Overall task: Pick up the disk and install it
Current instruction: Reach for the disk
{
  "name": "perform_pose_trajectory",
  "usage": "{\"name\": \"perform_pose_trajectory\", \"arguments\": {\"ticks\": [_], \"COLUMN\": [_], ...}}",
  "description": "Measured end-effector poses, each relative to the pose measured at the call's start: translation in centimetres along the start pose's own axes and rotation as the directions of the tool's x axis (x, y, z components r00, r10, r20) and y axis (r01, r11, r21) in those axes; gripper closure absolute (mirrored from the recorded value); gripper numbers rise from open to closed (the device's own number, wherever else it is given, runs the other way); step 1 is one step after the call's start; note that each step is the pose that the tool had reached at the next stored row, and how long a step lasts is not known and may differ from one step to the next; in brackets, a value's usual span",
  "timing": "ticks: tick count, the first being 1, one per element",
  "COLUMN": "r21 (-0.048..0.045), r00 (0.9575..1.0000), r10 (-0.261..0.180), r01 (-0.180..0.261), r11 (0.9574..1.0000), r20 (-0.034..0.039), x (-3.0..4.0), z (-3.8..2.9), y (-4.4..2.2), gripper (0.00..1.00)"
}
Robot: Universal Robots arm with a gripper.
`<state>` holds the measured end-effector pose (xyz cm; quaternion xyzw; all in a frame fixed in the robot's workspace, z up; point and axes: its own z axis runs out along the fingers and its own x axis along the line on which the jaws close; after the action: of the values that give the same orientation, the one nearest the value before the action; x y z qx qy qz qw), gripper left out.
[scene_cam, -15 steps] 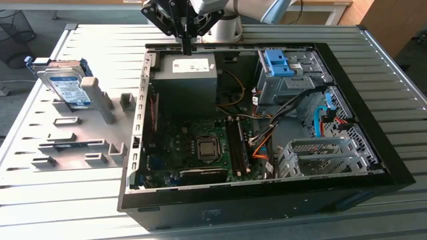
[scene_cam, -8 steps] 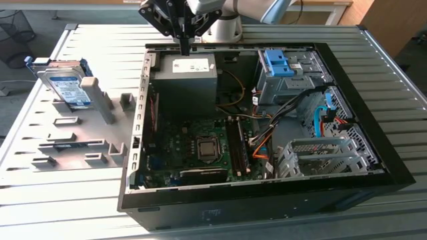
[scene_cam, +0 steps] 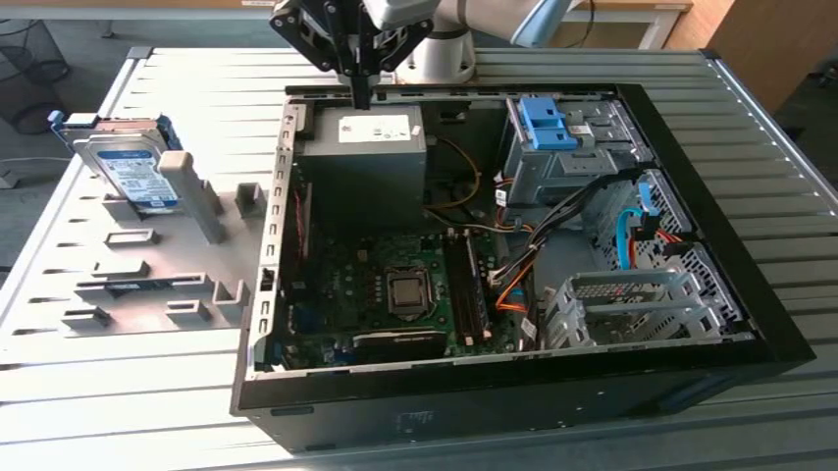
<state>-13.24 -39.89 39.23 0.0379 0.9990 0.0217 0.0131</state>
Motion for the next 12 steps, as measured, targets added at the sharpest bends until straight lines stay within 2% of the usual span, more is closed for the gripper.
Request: {"name": "perform_pose_trajectory", "arguments": {"ticks": [12], "r21": [0.0000], "r00": [1.0000], "r10": [0.000], "r01": [0.000], "r11": [1.0000], "r20": [0.0000], "x": [0.35], "z": [0.04], "y": [-0.03], "gripper": [0.89]}}
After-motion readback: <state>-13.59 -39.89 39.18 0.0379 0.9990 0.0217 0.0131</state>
